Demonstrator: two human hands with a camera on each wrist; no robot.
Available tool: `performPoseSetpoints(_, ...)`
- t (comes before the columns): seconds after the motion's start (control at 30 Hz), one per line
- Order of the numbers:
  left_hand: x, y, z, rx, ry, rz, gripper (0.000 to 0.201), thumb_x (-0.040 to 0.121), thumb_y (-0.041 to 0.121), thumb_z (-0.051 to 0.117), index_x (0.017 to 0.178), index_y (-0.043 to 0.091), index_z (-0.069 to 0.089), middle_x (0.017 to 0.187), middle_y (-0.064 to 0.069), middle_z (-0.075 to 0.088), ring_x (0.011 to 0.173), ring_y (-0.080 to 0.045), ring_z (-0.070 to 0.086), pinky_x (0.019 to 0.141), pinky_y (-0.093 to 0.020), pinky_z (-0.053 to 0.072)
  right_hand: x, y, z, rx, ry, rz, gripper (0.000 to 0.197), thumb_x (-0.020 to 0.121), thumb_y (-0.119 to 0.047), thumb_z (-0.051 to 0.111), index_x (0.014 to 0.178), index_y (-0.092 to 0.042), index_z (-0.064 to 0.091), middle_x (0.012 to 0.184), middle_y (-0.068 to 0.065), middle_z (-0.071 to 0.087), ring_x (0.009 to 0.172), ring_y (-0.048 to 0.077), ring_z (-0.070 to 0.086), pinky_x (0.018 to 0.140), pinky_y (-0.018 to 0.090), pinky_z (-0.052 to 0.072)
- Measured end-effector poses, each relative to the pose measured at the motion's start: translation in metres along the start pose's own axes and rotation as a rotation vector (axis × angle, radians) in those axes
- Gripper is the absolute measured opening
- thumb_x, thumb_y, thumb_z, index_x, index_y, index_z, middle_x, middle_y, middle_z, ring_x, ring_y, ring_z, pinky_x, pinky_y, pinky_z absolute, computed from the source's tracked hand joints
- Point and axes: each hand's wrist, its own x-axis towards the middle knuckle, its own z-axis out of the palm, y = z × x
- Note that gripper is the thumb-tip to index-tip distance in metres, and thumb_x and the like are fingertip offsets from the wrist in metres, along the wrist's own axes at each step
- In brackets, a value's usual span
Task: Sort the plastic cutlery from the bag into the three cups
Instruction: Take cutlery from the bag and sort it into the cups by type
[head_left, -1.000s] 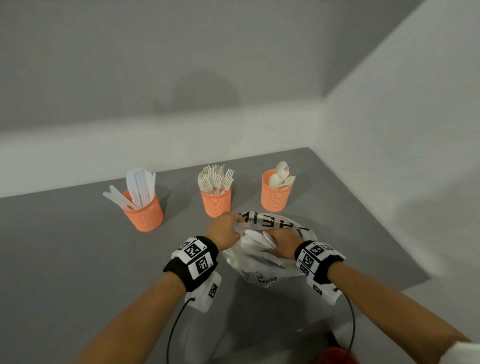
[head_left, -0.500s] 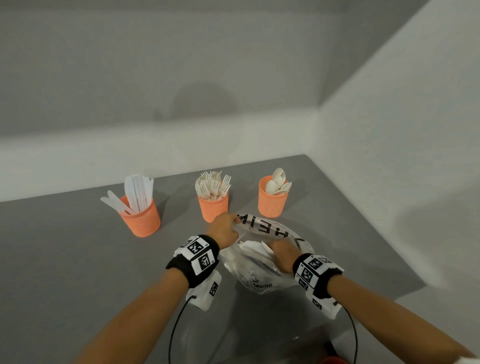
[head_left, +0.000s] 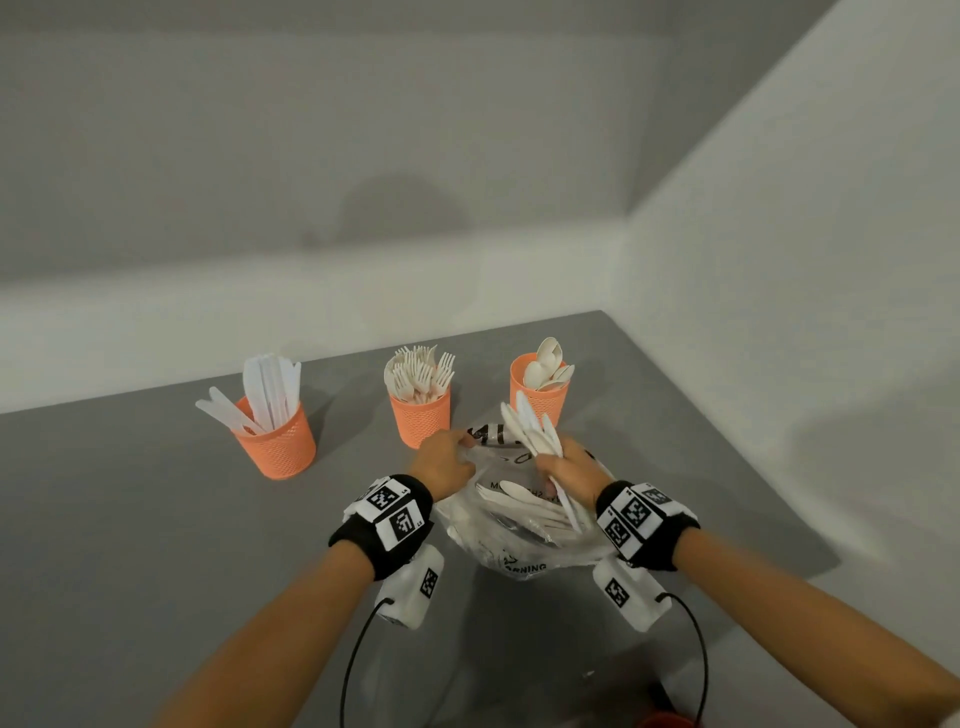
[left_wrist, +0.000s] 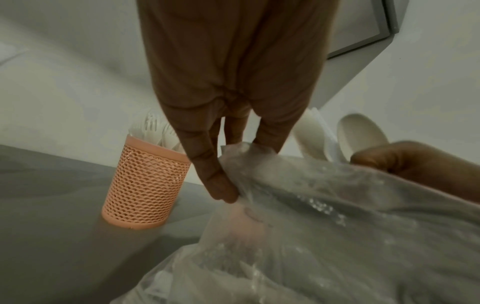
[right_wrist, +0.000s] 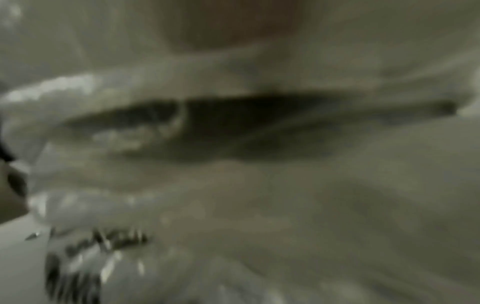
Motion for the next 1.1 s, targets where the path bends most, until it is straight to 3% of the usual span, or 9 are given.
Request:
performPoseSetpoints(0.1,-0.006,-0.004,-0.001,-0.123,-0.031,-0.008,0.033,0.089,0.010,0.054,0.122,0.005,0.053,0.123,-0.015,0.056,0.093,-0.027,0.057,0.084,-0.030,0.044,0.005,-0.020,0.000,0.174,0.069,-0.020,0.019,0.087,0.000,0.048,0.079,-0.018,0.047,0.056,0.002,0.037,0.035,0.005,0.035,0.040,0.018,0.034)
performPoseSetpoints(0.23,-0.021,-0.009,-0.010,-0.401,0.091,-0.038,0.026,0.095,0.019,0.048,0.112,0.002,0.057,0.100,-0.009,0.059,0.088,-0.018,0.053,0.076,-0.027,0.043,0.018,-0.058,0.008,0.361,0.142,-0.096,0.017,0.083,0.003,0.053,0.075,-0.010,0.047,0.052,0.003,0.036,0.035,0.010,0.034,0.040,0.021,0.034)
performPoseSetpoints(0.37,-0.042,-0.014,-0.023,-0.994,0.206,-0.246,0.027,0.099,0.021,0.037,0.090,0.008,0.059,0.084,-0.005,0.057,0.075,-0.014,0.055,0.068,-0.024,0.047,0.026,-0.099,0.033,0.632,0.172,-0.172,0.024,0.081,0.006,0.050,0.068,-0.013,0.045,0.045,-0.001,0.036,0.034,0.008,0.033,0.043,0.023,0.032)
performPoseSetpoints(0.5,-0.065,-0.022,-0.029,-1.468,0.100,-0.466,0.045,0.100,0.037,0.027,0.103,0.000,0.052,0.094,-0.018,0.058,0.084,-0.025,0.058,0.075,-0.034,0.050,0.028,-0.125,0.075,0.796,0.205,-0.205,0.027,0.083,0.009,0.049,0.073,-0.015,0.049,0.038,-0.009,0.041,0.033,0.007,0.035,0.041,0.020,0.032)
performPoseSetpoints(0.6,-0.076,-0.022,-0.035,-1.713,0.096,-0.517,0.052,0.099,0.041,0.026,0.095,-0.006,0.048,0.095,-0.023,0.056,0.085,-0.030,0.056,0.088,-0.039,0.046,0.025,-0.128,0.109,0.825,0.231,-0.217,0.026,0.083,0.008,0.053,0.071,-0.016,0.051,0.042,-0.008,0.044,0.036,0.008,0.038,0.042,0.020,0.035)
performPoseSetpoints(0.67,-0.079,-0.022,-0.040,-1.850,0.117,-0.509,0.056,0.100,0.040,0.024,0.110,-0.009,0.049,0.092,-0.021,0.057,0.082,-0.027,0.056,0.079,-0.036,0.053,0.018,-0.122,0.130,0.794,0.241,-0.213,0.026,0.082,0.005,0.056,0.070,-0.017,0.053,0.044,-0.005,0.047,0.038,0.009,0.042,0.046,0.023,0.040)
performPoseSetpoints(0.77,-0.082,-0.026,-0.043,-1.831,0.124,-0.473,0.058,0.100,0.039,0.019,0.128,-0.005,0.044,0.093,-0.015,0.059,0.083,-0.022,0.057,0.062,-0.031,0.057,0.000,-0.114,0.151,0.738,0.227,-0.184,0.029,0.083,0.005,0.059,0.071,-0.021,0.051,0.050,-0.001,0.050,0.039,0.007,0.046,0.054,0.030,0.044)
performPoseSetpoints(0.97,-0.093,-0.035,-0.042,-1.391,0.121,-0.388,0.055,0.093,0.056,0.028,0.090,0.008,0.056,0.071,-0.003,0.052,0.068,-0.015,0.052,0.069,-0.028,0.045,-0.002,-0.101,0.157,0.642,0.141,-0.105,0.025,0.088,-0.014,0.061,0.069,-0.020,0.046,0.052,0.002,0.037,0.042,0.009,0.038,0.044,0.022,0.035)
performPoseSetpoints(1.1,-0.094,-0.042,-0.054,-1.073,0.198,-0.104,0.029,0.091,0.037,0.051,0.084,0.009,0.053,0.065,-0.003,0.047,0.060,-0.016,0.045,0.059,-0.023,0.043,0.005,-0.090,0.161,0.414,-0.060,-0.061,0.020,0.092,-0.022,0.055,0.075,-0.012,0.055,0.049,0.003,0.043,0.042,0.014,0.043,0.043,0.022,0.037)
